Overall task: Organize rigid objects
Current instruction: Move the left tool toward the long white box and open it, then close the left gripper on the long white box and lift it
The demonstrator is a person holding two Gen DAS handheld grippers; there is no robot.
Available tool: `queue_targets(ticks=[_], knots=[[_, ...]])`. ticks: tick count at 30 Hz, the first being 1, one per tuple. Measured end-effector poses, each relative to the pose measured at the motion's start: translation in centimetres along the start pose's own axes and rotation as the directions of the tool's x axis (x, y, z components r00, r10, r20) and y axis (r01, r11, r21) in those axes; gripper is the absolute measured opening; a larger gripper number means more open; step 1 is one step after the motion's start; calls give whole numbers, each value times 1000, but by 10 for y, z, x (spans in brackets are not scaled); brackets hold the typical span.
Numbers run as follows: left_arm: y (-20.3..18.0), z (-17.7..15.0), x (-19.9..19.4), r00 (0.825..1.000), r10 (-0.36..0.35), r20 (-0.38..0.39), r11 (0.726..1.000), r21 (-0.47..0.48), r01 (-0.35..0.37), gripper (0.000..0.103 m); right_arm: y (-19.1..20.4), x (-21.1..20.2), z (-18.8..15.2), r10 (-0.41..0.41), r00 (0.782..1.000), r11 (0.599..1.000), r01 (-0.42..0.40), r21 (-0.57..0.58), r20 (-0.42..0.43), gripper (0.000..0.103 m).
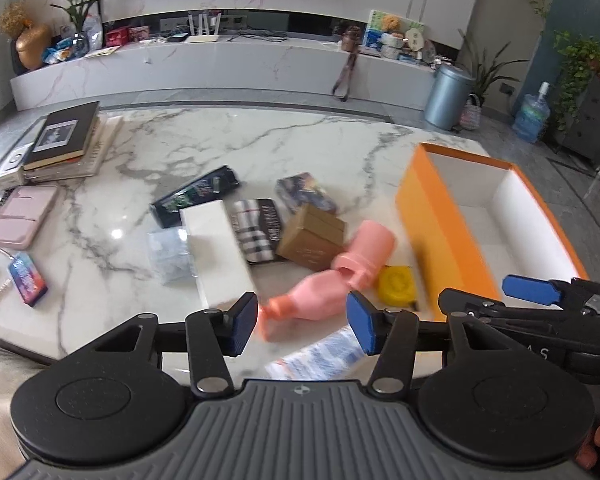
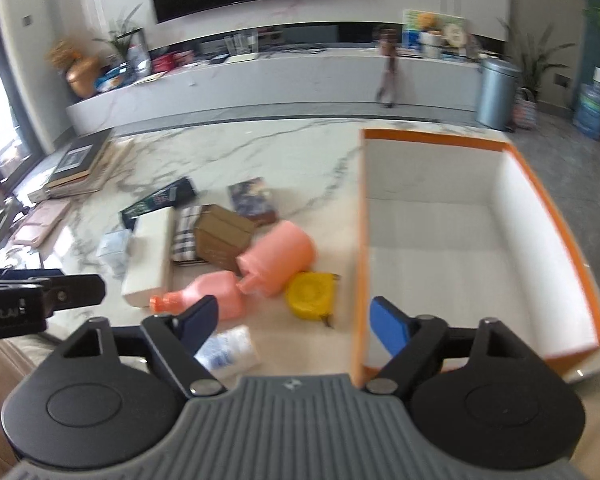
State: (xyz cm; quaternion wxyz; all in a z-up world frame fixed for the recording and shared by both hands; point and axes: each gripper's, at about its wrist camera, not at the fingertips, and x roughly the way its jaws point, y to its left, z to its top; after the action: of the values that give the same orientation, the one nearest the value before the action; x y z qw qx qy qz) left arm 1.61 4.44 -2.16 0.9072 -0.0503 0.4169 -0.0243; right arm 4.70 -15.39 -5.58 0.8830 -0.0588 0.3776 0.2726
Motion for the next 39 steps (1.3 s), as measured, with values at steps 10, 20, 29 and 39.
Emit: queue_targets(ticks=[10, 20, 29, 39], knots=[[68, 27, 53, 994, -19, -107, 982, -189, -1, 61, 59, 69, 37, 177, 981, 978, -185, -96, -83, 38], [116, 26, 130, 975, -34, -220, 917, -394, -57, 59, 95, 155, 51, 214, 953, 971, -231, -56, -212, 25], [128, 26, 166, 960, -80, -268, 891, -450, -51, 68, 109, 190, 46, 254, 922, 954, -288, -80, -293, 20], [133, 33, 171, 960, -144, -240, 852, -524, -3, 43, 116, 206, 52, 268, 910, 944, -314, -104, -316, 19]])
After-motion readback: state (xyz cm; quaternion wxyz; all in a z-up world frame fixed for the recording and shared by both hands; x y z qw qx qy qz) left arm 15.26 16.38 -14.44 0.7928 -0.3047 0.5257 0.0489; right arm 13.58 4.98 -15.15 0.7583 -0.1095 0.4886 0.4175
